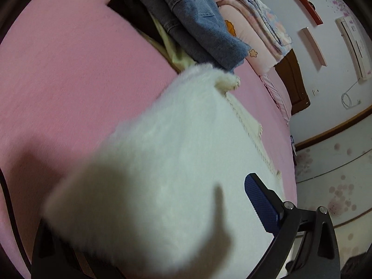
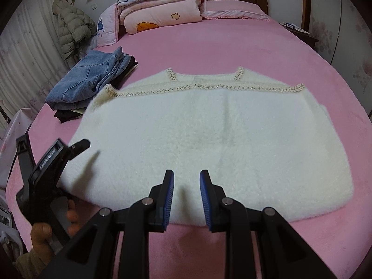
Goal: Fold large clothes
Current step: 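Grasp one side edge of the folded cardigan with the left gripper, then fold the side edge across the cardigan with the left gripper and release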
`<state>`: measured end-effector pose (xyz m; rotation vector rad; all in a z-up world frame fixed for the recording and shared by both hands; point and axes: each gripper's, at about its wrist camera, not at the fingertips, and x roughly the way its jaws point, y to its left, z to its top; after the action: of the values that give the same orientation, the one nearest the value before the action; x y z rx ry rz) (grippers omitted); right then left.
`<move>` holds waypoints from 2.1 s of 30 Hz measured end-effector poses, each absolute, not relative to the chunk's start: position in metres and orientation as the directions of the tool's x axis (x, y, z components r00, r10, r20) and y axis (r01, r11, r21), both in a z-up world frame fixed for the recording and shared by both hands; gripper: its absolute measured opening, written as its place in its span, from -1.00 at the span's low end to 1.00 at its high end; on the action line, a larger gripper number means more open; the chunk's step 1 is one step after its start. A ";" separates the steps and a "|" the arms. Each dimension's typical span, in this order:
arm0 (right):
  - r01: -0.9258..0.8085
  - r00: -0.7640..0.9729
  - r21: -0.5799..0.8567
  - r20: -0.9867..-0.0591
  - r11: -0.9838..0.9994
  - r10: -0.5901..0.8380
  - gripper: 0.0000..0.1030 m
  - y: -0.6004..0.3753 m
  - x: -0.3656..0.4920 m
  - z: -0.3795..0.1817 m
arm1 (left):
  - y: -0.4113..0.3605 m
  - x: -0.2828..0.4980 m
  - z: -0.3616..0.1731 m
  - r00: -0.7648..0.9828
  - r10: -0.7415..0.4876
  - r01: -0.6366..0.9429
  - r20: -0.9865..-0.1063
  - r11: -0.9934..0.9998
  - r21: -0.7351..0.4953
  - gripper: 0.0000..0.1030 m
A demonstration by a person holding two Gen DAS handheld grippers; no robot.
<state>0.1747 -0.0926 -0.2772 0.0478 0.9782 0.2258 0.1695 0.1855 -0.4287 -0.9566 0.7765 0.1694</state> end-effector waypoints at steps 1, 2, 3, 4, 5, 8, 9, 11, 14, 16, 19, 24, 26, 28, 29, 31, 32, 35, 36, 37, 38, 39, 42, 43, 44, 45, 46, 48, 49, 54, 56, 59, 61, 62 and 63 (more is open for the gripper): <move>-0.166 0.542 0.140 -0.814 0.976 0.209 -0.56 -0.092 0.175 -0.277 | 0.184 0.173 -0.427 0.717 -0.187 -0.463 -0.671 0.593 -0.659 0.87; -0.162 0.546 0.141 -0.812 0.977 0.208 -0.56 -0.091 0.175 -0.277 | 0.183 0.176 -0.424 0.708 -0.175 -0.473 -0.684 0.602 -0.644 0.83; -0.160 0.547 0.142 -0.811 0.977 0.207 -0.56 -0.090 0.175 -0.277 | 0.181 0.179 -0.421 0.697 -0.156 -0.488 -0.700 0.613 -0.622 0.67; -0.158 0.549 0.141 -0.810 0.977 0.206 -0.56 -0.090 0.174 -0.277 | 0.182 0.179 -0.420 0.690 -0.147 -0.497 -0.709 0.616 -0.611 0.50; -0.156 0.550 0.140 -0.810 0.978 0.204 -0.56 -0.089 0.174 -0.276 | 0.183 0.178 -0.419 0.677 -0.137 -0.511 -0.724 0.620 -0.595 0.39; -0.154 0.556 0.132 -0.808 0.979 0.196 -0.56 -0.086 0.174 -0.274 | 0.196 0.173 -0.422 0.647 -0.159 -0.537 -0.745 0.599 -0.594 -0.11; -0.154 0.560 0.132 -0.805 0.979 0.196 -0.56 -0.085 0.173 -0.272 | 0.200 0.171 -0.422 0.648 -0.177 -0.535 -0.741 0.586 -0.608 -0.25; -0.151 0.565 0.131 -0.802 0.980 0.194 -0.56 -0.083 0.171 -0.268 | 0.207 0.170 -0.418 0.642 -0.206 -0.522 -0.738 0.588 -0.618 -0.43; -0.149 0.564 0.132 -0.803 0.980 0.193 -0.56 -0.079 0.171 -0.264 | 0.207 0.170 -0.403 0.638 -0.206 -0.482 -0.742 0.644 -0.594 -0.58; -0.145 0.558 0.130 -0.807 0.981 0.190 -0.56 -0.076 0.172 -0.262 | 0.204 0.168 -0.386 0.645 -0.201 -0.452 -0.737 0.677 -0.580 -0.62; -0.144 0.547 0.111 -0.819 0.983 0.172 -0.56 -0.074 0.178 -0.261 | 0.198 0.168 -0.363 0.660 -0.212 -0.420 -0.721 0.691 -0.588 -0.65; -0.148 0.520 0.081 -0.841 0.986 0.148 -0.56 -0.079 0.195 -0.275 | 0.177 0.166 -0.324 0.690 -0.235 -0.332 -0.684 0.737 -0.588 -0.68; -0.151 0.519 0.079 -0.842 0.985 0.147 -0.56 -0.085 0.205 -0.286 | 0.162 0.173 -0.309 0.701 -0.231 -0.292 -0.674 0.770 -0.567 -0.69; -0.147 0.469 0.077 -0.872 0.986 0.138 -0.56 -0.092 0.218 -0.308 | 0.150 0.170 -0.296 0.714 -0.228 -0.254 -0.662 0.797 -0.549 -0.69; -0.157 0.428 0.107 -0.889 0.982 0.166 -0.56 -0.095 0.224 -0.320 | 0.138 0.172 -0.289 0.721 -0.234 -0.230 -0.653 0.808 -0.543 -0.69; -0.176 0.421 0.143 -0.883 0.974 0.206 -0.56 -0.101 0.228 -0.329 | 0.118 0.176 -0.274 0.734 -0.239 -0.185 -0.635 0.830 -0.526 -0.69; -0.196 0.416 0.157 -0.880 0.968 0.228 -0.56 -0.103 0.229 -0.330 | 0.107 0.175 -0.268 0.742 -0.239 -0.160 -0.626 0.844 -0.512 -0.69; -0.251 0.394 0.188 -0.876 0.950 0.278 -0.56 -0.109 0.231 -0.328 | 0.071 0.179 -0.247 0.762 -0.246 -0.094 -0.600 0.874 -0.477 -0.69; -0.263 0.383 0.210 -0.873 0.941 0.302 -0.57 -0.113 0.231 -0.326 | 0.054 0.180 -0.240 0.765 -0.258 -0.065 -0.590 0.881 -0.469 -0.69; -0.269 0.369 0.245 -0.867 0.932 0.334 -0.60 -0.120 0.230 -0.323 | 0.045 0.182 -0.237 0.767 -0.266 -0.049 -0.584 0.883 -0.466 -0.69; -0.266 0.363 0.275 -0.859 0.924 0.361 -0.63 -0.129 0.230 -0.320 | 0.031 0.185 -0.232 0.768 -0.279 -0.025 -0.576 0.886 -0.462 -0.69; -0.259 0.366 0.301 -0.849 0.918 0.381 -0.64 -0.139 0.228 -0.314 | 0.016 0.187 -0.227 0.768 -0.293 0.001 -0.569 0.890 -0.456 -0.69; -0.203 0.433 0.305 -0.824 0.930 0.365 -0.64 -0.187 0.218 -0.291 | -0.029 0.198 -0.223 0.759 -0.337 0.064 -0.557 0.891 -0.450 -0.69; -0.178 0.451 0.296 -0.823 0.938 0.345 -0.64 -0.204 0.215 -0.286 | -0.041 0.197 -0.225 0.753 -0.350 0.080 -0.557 0.889 -0.451 -0.69; -0.141 0.475 0.287 -0.820 0.948 0.319 -0.64 -0.226 0.210 -0.281 | -0.060 0.200 -0.227 0.743 -0.374 0.104 -0.555 0.884 -0.456 -0.69; -0.106 0.492 0.284 -0.817 0.953 0.299 -0.64 -0.248 0.205 -0.277 | -0.074 0.203 -0.231 0.734 -0.388 0.121 -0.558 0.882 -0.455 -0.69; -0.058 0.506 0.286 -0.817 0.956 0.275 -0.64 -0.276 0.198 -0.275 | -0.088 0.207 -0.235 0.722 -0.400 0.136 -0.564 0.882 -0.452 -0.69; 0.004 0.514 0.283 -0.823 0.959 0.241 -0.64 -0.312 0.187 -0.275 | -0.121 0.212 -0.245 0.696 -0.435 0.177 -0.571 0.875 -0.450 -0.69; 0.038 0.516 0.264 -0.831 0.964 0.207 -0.64 -0.333 0.180 -0.276 | -0.142 0.213 -0.254 0.674 -0.452 0.205 -0.584 0.874 -0.440 -0.69; 0.111 0.485 0.187 -0.867 0.976 0.111 -0.63 -0.380 0.161 -0.292 | -0.213 0.207 -0.298 0.593 -0.451 0.303 -0.666 0.892 -0.335 -0.69; 0.124 0.472 0.166 -0.877 0.978 0.089 -0.63 -0.387 0.157 -0.296 | -0.229 0.201 -0.317 0.566 -0.421 0.332 -0.709 0.903 -0.272 -0.68; 0.131 0.458 0.163 -0.885 0.978 0.086 -0.63 -0.394 0.154 -0.303 | -0.231 0.199 -0.335 0.529 -0.402 0.334 -0.747 0.908 -0.252 -0.65; 0.130 0.453 0.165 -0.887 0.978 0.089 -0.63 -0.394 0.154 -0.303 | -0.228 0.198 -0.332 0.531 -0.403 0.343 -0.745 0.907 -0.245 -0.64; 0.129 0.454 0.169 -0.886 0.977 0.094 -0.63 -0.394 0.155 -0.303 | -0.227 0.197 -0.329 0.533 -0.397 0.349 -0.747 0.908 -0.233 -0.63; 0.126 0.458 0.175 -0.883 0.976 0.099 -0.63 -0.394 0.155 -0.300 | -0.225 0.199 -0.326 0.532 -0.391 0.352 -0.751 0.909 -0.224 -0.55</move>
<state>0.1552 -0.3942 -0.3004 0.2286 1.0971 -0.0167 0.1988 -0.2254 -0.3259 -0.0474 0.9073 -0.4431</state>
